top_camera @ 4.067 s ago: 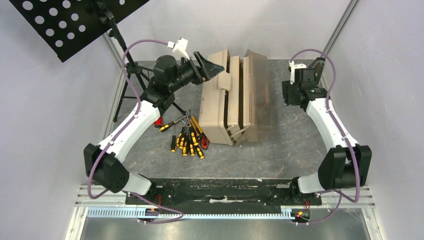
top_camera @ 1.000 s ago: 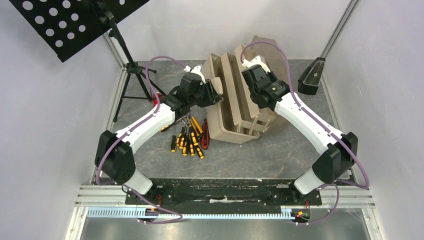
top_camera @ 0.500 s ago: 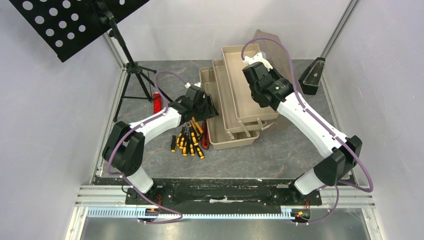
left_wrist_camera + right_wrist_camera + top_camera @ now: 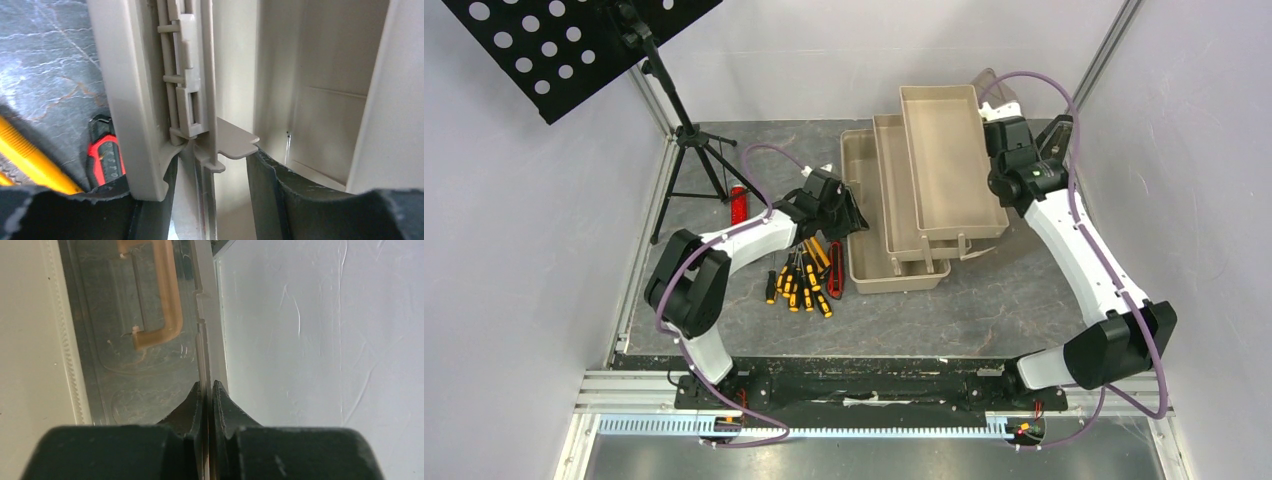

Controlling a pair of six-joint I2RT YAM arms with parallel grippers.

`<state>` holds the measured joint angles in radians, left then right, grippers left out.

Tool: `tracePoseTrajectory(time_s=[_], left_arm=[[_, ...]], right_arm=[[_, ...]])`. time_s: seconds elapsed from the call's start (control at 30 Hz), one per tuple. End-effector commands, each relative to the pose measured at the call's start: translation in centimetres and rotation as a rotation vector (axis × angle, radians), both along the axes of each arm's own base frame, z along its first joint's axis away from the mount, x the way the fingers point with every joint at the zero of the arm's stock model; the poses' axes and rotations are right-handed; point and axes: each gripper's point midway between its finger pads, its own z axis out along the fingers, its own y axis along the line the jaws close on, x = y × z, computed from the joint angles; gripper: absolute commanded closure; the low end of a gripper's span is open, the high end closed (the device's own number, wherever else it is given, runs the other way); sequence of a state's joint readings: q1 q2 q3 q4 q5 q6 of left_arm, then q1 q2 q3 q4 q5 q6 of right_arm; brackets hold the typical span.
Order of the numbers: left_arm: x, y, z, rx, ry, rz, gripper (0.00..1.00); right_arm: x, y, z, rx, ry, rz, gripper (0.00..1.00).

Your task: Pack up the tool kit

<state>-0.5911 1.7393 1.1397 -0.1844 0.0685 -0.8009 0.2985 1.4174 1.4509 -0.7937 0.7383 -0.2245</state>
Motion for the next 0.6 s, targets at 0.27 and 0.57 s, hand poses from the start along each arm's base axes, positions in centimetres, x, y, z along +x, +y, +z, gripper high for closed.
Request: tracePoseTrajectory(time_s=[0.27, 0.57], left_arm=[[0.5, -4.2, 2.9, -0.197, -0.023, -0.015, 0.52], [0.8, -4.3, 2.5, -0.273, 0.006, 0.065, 0.59]], right_arm=[[4.4, 1.0, -2.3, 0.385, -0.209, 0.058, 0.93], [7.0, 1.5, -1.1, 0.427, -0.224, 0.133, 0.74]])
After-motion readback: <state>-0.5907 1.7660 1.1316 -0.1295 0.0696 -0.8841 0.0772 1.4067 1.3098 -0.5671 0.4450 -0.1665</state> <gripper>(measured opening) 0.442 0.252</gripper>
